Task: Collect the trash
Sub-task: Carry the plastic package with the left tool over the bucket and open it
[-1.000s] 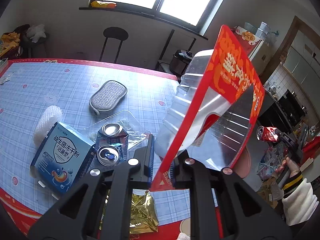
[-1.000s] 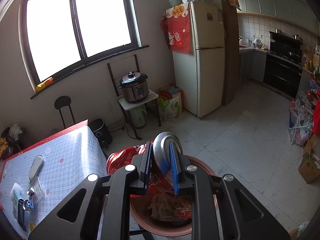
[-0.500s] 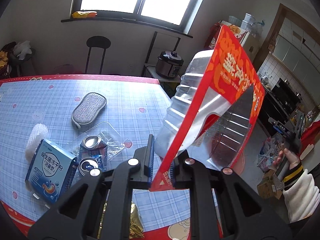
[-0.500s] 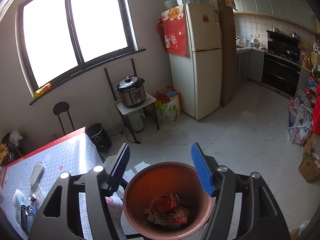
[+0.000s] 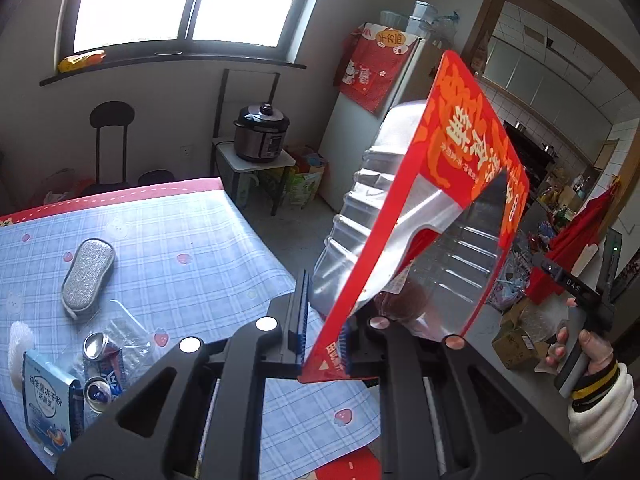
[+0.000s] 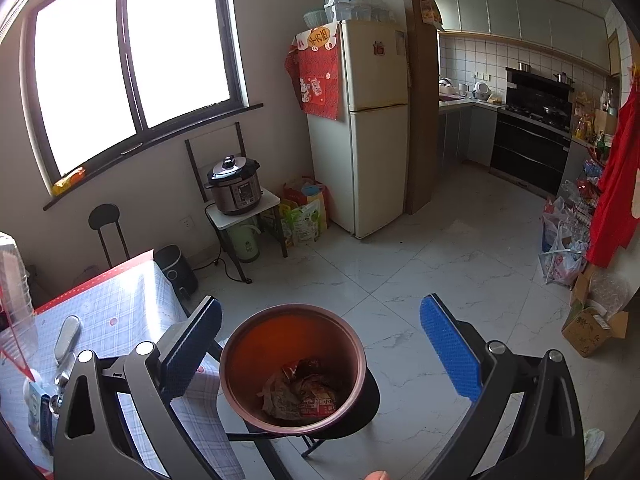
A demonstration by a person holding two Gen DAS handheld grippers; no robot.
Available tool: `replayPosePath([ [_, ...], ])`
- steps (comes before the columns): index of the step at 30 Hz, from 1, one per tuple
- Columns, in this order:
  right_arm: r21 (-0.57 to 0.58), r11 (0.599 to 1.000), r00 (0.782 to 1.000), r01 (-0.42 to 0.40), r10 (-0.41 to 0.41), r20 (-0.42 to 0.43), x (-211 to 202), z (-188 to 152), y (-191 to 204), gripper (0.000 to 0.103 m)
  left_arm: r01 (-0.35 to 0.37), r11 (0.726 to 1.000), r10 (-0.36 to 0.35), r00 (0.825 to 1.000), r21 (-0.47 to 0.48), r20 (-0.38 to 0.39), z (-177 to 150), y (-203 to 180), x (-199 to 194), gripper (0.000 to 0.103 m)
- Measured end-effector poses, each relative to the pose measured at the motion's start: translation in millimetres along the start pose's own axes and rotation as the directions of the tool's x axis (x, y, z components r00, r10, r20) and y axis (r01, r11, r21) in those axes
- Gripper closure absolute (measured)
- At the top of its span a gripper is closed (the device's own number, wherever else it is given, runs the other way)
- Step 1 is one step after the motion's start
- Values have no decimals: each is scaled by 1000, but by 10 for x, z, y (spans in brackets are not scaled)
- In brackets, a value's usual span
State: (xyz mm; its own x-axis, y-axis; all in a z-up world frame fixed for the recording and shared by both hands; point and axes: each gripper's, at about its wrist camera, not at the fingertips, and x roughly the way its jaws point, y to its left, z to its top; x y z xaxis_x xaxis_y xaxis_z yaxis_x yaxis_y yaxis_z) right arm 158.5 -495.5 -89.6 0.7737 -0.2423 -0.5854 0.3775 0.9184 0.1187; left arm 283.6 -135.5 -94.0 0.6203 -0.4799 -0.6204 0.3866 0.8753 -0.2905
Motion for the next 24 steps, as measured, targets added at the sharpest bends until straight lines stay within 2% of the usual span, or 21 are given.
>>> replayPosePath([
  [10, 38, 996, 997, 78, -79, 9, -478, -124, -504, 5, 126, 987, -119, 991, 103, -64, 258, -1019, 966, 86],
  [17, 69, 984, 986, 164, -165, 2, -649, -215, -931, 5, 149, 979, -129, 982, 140, -139, 342, -1533, 1694, 86],
  [24, 121, 972, 979, 203, -202, -19, -637, -318, -1210, 5, 159, 977, -125, 966, 140, -225, 367, -1710, 2178, 86],
])
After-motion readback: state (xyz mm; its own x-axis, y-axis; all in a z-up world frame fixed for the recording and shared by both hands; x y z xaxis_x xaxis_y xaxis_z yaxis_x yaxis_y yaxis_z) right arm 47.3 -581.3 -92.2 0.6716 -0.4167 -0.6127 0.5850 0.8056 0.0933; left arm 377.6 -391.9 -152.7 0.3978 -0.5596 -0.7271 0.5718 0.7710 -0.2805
